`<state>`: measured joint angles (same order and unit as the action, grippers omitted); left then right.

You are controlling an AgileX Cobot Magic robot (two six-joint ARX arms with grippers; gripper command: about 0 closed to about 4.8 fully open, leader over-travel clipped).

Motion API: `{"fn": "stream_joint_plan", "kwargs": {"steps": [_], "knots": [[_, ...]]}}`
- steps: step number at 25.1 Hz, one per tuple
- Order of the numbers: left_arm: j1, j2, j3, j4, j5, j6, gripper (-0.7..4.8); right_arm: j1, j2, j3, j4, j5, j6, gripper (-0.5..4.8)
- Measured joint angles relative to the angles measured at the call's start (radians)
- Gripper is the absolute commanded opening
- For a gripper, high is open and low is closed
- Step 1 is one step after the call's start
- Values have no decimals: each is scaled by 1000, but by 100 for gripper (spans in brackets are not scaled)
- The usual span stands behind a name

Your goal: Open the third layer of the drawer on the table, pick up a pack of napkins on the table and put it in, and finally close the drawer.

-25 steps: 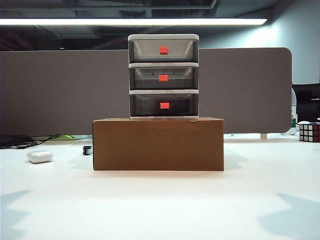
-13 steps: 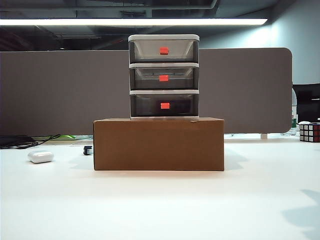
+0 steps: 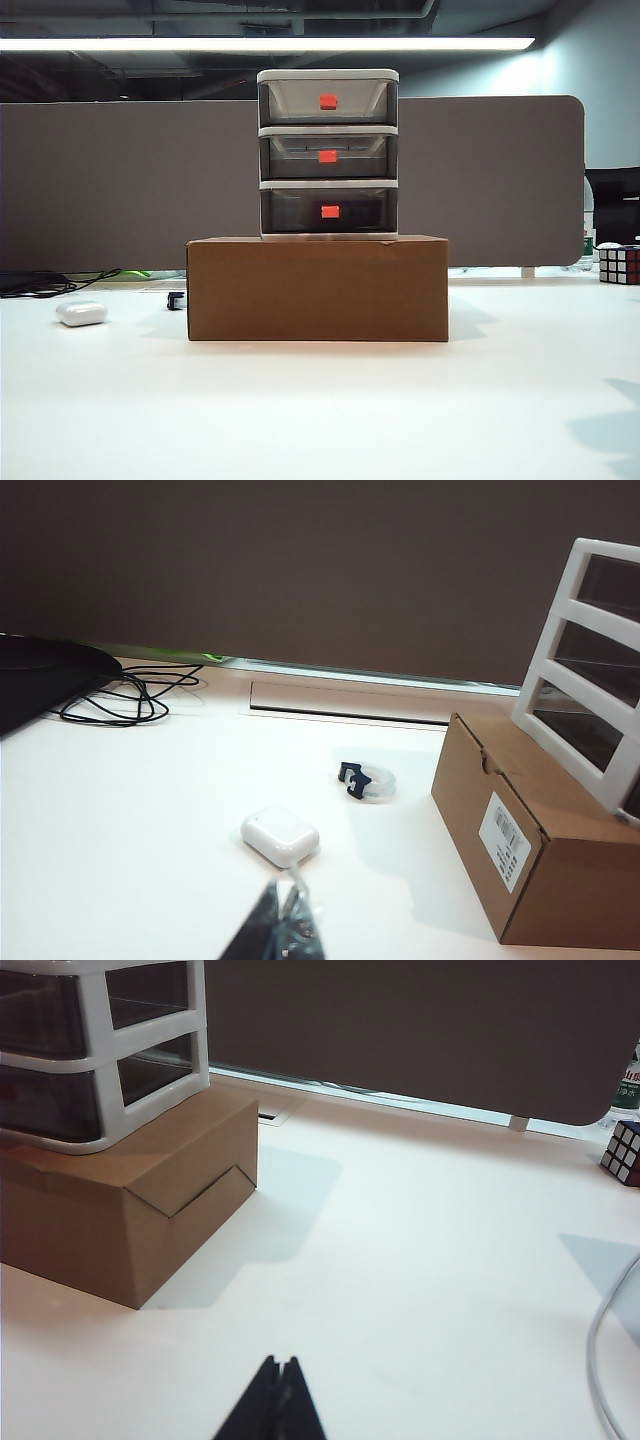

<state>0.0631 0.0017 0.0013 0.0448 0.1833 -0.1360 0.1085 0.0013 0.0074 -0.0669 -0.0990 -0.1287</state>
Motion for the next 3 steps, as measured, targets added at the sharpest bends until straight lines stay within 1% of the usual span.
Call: {"fn": "stream_joint_plan", "kwargs": {"steps": [3], "knots": [[0,0,0,0,0,0,-5,0,0,0,0,0,0,-6]]}}
